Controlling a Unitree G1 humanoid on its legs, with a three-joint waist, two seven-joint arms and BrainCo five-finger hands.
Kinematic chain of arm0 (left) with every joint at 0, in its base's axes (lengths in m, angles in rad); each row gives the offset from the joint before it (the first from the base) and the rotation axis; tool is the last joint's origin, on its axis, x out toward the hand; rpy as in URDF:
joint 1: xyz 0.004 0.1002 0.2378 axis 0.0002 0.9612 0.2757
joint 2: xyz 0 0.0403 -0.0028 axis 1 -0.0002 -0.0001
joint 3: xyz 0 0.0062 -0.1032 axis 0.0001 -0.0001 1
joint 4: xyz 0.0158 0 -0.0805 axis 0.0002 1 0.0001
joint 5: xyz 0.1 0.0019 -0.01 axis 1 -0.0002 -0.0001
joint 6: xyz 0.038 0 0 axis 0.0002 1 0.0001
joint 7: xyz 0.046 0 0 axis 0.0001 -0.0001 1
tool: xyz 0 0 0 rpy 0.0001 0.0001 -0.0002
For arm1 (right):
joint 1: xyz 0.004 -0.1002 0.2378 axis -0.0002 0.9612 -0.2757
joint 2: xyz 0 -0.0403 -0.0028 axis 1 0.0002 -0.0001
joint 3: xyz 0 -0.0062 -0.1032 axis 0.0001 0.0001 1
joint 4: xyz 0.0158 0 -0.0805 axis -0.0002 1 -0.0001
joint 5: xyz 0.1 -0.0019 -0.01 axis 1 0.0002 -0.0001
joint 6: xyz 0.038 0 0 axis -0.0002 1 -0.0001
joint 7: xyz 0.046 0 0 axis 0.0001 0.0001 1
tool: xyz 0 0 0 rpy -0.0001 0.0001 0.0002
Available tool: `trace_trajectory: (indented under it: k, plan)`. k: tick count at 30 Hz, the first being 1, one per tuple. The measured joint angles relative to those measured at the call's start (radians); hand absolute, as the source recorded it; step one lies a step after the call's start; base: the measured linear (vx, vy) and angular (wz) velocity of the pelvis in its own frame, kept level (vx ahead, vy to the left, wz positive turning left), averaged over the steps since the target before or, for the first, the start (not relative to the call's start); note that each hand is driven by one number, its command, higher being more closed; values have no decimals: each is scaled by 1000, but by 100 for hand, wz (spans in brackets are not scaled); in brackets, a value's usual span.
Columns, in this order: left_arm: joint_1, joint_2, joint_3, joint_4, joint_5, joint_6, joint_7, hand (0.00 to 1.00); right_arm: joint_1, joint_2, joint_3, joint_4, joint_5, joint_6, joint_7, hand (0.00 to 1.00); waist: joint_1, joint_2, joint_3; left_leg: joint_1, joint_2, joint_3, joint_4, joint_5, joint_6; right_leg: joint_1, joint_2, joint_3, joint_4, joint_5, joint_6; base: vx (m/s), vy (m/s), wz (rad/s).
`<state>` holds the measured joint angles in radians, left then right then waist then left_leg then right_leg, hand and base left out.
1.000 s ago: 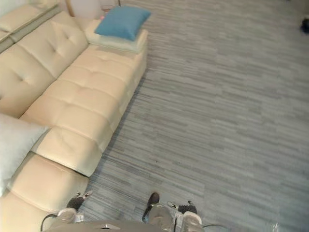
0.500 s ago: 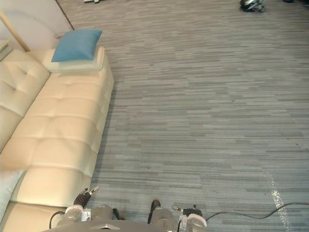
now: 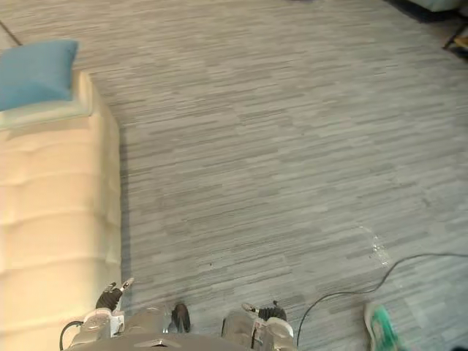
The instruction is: Pick up cushions and gather them together orderly.
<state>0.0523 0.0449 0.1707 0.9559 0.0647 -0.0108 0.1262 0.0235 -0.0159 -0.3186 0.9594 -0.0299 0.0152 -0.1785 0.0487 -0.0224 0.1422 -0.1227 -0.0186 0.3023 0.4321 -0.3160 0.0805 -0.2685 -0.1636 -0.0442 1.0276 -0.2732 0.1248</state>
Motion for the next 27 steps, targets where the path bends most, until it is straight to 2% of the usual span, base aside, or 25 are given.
trace_trajectory:
  k: [2,3,4,6,7,8,9,10,11,12,14,15,16,18,19,20,21,22,23,25,26,27]
  plan:
    - [1,1,-27,1,10,6,0,0,-5,-3,5,-1,-2,-9,1,0,-2,8,11,115,8,-2,-73,-15,-2,-27,-22,-104,27,-44,-66,395,-7,-14]
    - [2,1,-42,6,16,6,1,0,-14,-11,28,-2,-7,-12,2,0,-10,13,15,178,22,-2,-128,-14,-5,-70,-20,-177,-44,-77,-91,403,-33,-5]
    - [2,1,-48,9,16,6,1,0,-20,-14,32,-2,-7,-13,2,0,-15,15,17,194,29,-3,-144,-13,-8,-90,-19,-202,-79,-82,-93,500,-66,3]
    - [-12,-11,-58,18,17,7,2,0,-43,-17,32,-13,-5,-15,2,0,-28,28,29,249,55,-7,-200,-11,-15,-182,2,-250,-263,-57,-101,451,-101,11]
    - [-26,-16,-67,28,18,7,2,0,-54,-23,33,-37,-5,-17,1,0,-39,37,49,292,73,-27,-253,-4,-29,-215,30,-238,-515,56,-74,373,-104,29]
    - [-31,-16,-71,35,19,7,2,0,-55,-24,32,-39,-4,-17,0,0,-47,35,52,305,73,-35,-272,-1,-34,-215,30,-234,-613,105,-65,385,-129,43]
    - [-31,-15,-78,41,20,7,2,0,-56,-24,30,-39,-4,-17,0,0,-54,28,56,322,69,-49,-295,1,-39,-216,27,-224,-714,155,-52,325,-145,56]
    - [-35,-8,-87,46,28,7,2,0,-58,-23,23,-37,-4,-16,-1,0,-64,2,68,355,48,-83,-327,5,-49,-219,11,-186,-821,220,-30,546,-263,64]
    - [-43,3,-91,55,30,7,3,0,-62,-29,20,-35,-4,-13,-2,0,-66,-13,77,393,50,-115,-338,-3,-65,-213,9,-149,-827,348,-45,693,-327,60]
    - [-54,-10,-88,65,37,7,2,0,-67,-41,17,-33,-6,-10,-3,0,-69,14,89,410,73,-142,-333,5,-71,-213,22,-139,-779,394,-58,581,-285,44]
    - [-62,-31,-85,83,53,4,2,0,-66,-52,-32,-34,-6,-11,-3,0,-69,45,93,411,105,-193,-280,43,-104,-245,31,-138,-624,336,-112,452,-243,28]
    - [-59,-40,-82,87,57,4,2,0,-65,-57,-51,-30,-7,-11,-3,0,-70,63,91,405,127,-212,-234,52,-118,-242,36,-154,-576,286,-117,579,-298,24]
    - [-57,-54,-53,85,58,4,2,0,-57,-66,-58,-21,-7,-11,-4,0,-71,84,88,362,168,-246,-75,92,-156,-208,45,-189,-518,218,-135,710,-331,31]
    - [-59,-58,-43,73,58,4,2,0,-46,-67,-53,-23,-6,-10,-4,0,-74,91,89,257,203,-269,168,212,-173,-144,49,-221,-508,159,-142,579,-231,42]
    - [-58,-64,-33,60,57,3,1,0,-32,-70,-43,-28,-6,-10,-4,0,-72,96,89,159,240,-271,375,284,-193,-88,56,-241,-522,129,-151,507,-156,35]
    - [-58,-64,-15,33,56,3,1,0,-25,-68,-37,-30,-1,-9,-6,0,-50,98,91,52,288,-225,599,220,-173,-13,70,-253,-543,103,-162,492,-134,23]
    - [-60,-62,-14,26,56,3,2,0,-24,-65,-35,-31,2,-9,-6,0,-43,96,92,25,296,-203,640,193,-166,16,74,-254,-554,95,-161,533,-84,7]
    - [-57,-63,-15,2,55,4,2,0,-21,-56,-22,-33,5,-8,-6,0,-30,87,97,-48,298,-144,661,132,-152,98,75,-257,-602,81,-149,435,-30,11]
    - [-55,-65,-16,-5,55,4,1,0,-15,-46,-6,-39,7,-7,-6,0,-24,90,96,-90,290,-106,626,98,-135,142,67,-264,-633,75,-139,510,21,24]
    - [-53,-66,-16,-24,55,2,1,0,-10,-31,0,-42,20,-6,-6,0,-13,91,94,-168,269,-28,484,59,-104,217,53,-274,-690,58,-124,373,91,22]
    - [-45,-70,-14,-39,49,-2,2,0,-8,-29,-3,-47,25,-6,-7,0,-1,89,93,-190,245,22,283,61,-107,251,35,-281,-709,55,-94,418,176,16]
    - [-43,-73,-13,-43,47,-6,1,0,-1,-29,-7,-49,25,-6,-7,0,7,93,90,-192,222,32,93,100,-112,278,25,-288,-716,33,-71,431,207,17]
